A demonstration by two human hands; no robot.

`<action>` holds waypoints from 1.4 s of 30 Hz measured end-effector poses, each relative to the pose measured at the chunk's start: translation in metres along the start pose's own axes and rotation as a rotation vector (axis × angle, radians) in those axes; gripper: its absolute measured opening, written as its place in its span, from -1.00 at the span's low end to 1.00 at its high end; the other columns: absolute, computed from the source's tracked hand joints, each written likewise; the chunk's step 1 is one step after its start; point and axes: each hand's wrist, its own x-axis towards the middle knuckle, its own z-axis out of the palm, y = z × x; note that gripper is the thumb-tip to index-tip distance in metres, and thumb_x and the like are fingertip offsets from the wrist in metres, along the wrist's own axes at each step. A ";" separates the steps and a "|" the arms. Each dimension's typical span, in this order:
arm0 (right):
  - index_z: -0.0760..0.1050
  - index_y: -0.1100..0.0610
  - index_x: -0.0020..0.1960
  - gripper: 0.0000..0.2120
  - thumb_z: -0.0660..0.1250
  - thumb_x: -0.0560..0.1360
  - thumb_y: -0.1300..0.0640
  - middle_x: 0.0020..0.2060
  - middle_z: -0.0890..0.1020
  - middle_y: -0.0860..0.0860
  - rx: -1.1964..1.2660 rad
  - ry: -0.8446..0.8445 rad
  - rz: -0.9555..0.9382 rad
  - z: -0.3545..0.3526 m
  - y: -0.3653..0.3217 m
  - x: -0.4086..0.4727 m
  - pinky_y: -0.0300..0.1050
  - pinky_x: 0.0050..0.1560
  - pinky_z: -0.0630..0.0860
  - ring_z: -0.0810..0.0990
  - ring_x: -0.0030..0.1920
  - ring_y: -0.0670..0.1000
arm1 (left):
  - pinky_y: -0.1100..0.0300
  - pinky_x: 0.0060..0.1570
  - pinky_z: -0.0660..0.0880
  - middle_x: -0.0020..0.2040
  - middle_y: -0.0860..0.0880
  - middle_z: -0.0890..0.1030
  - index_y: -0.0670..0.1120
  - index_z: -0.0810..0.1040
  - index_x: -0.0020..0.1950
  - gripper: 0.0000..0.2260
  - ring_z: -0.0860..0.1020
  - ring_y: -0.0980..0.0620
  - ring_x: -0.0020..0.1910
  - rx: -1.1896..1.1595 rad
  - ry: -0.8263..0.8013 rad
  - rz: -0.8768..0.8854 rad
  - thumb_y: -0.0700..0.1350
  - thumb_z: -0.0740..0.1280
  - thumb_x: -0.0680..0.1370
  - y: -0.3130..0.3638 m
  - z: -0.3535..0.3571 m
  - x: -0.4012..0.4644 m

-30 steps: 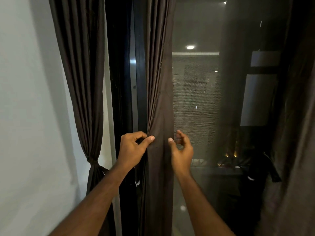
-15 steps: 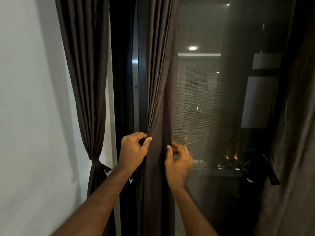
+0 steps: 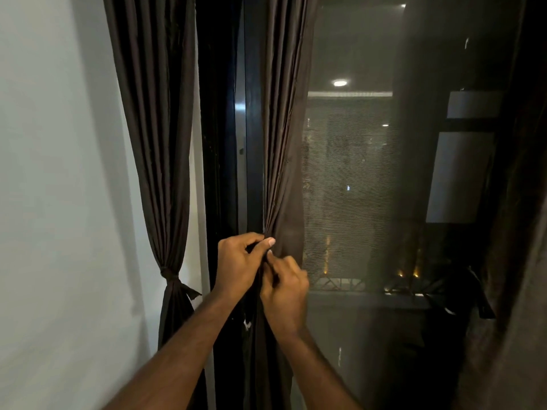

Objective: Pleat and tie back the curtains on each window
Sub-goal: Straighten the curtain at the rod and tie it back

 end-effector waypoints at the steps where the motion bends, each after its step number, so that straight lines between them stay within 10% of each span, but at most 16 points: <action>1: 0.66 0.13 0.16 -0.77 0.35 0.54 0.23 -0.24 0.54 -0.04 -0.023 -0.002 -0.022 0.000 0.000 0.000 0.01 -0.19 0.54 0.52 -0.28 -0.04 | 0.10 -0.25 0.59 -0.32 0.09 0.67 -0.13 0.74 -0.15 -0.92 0.64 0.12 -0.31 -0.009 -0.005 -0.002 -0.15 0.50 0.52 0.000 -0.001 0.000; 10: 0.67 0.16 0.13 -0.74 0.33 0.51 0.35 -0.24 0.47 -0.14 0.099 -0.090 -0.172 -0.004 0.006 0.005 -0.18 -0.19 0.47 0.48 -0.26 -0.16 | 0.05 -0.33 0.53 -0.40 0.06 0.62 -0.08 0.69 -0.27 -0.85 0.60 0.04 -0.38 0.035 -0.066 0.014 -0.13 0.52 0.49 -0.001 -0.009 0.007; 20: 0.53 0.10 0.32 -0.66 0.42 0.56 0.25 0.17 0.66 0.00 0.646 -0.144 0.603 -0.021 0.065 0.054 -0.13 0.23 0.55 0.63 0.20 -0.08 | 0.06 -0.16 0.62 -0.30 0.07 0.68 -0.09 0.73 -0.19 -0.93 0.66 0.06 -0.24 -0.038 -0.127 -0.048 -0.16 0.51 0.50 -0.001 -0.020 0.007; 29: 0.62 0.09 -0.19 -0.88 0.51 0.50 0.18 -0.35 0.63 -0.04 0.276 0.194 0.435 -0.032 0.034 0.033 -0.29 -0.22 0.45 0.57 -0.34 -0.15 | 0.06 -0.24 0.61 -0.34 0.09 0.65 -0.06 0.70 -0.23 -0.89 0.63 0.10 -0.32 0.048 0.039 -0.028 -0.18 0.50 0.50 -0.003 -0.012 0.005; 42: 0.65 0.13 0.11 -0.75 0.23 0.57 0.12 -0.21 0.55 -0.05 0.060 0.029 -0.009 0.005 -0.003 -0.002 0.11 -0.22 0.56 0.54 -0.22 -0.02 | 0.01 -0.31 0.55 -0.39 0.06 0.62 -0.14 0.69 -0.25 -0.86 0.59 0.10 -0.38 0.099 0.127 -0.032 -0.21 0.47 0.52 -0.003 0.006 0.000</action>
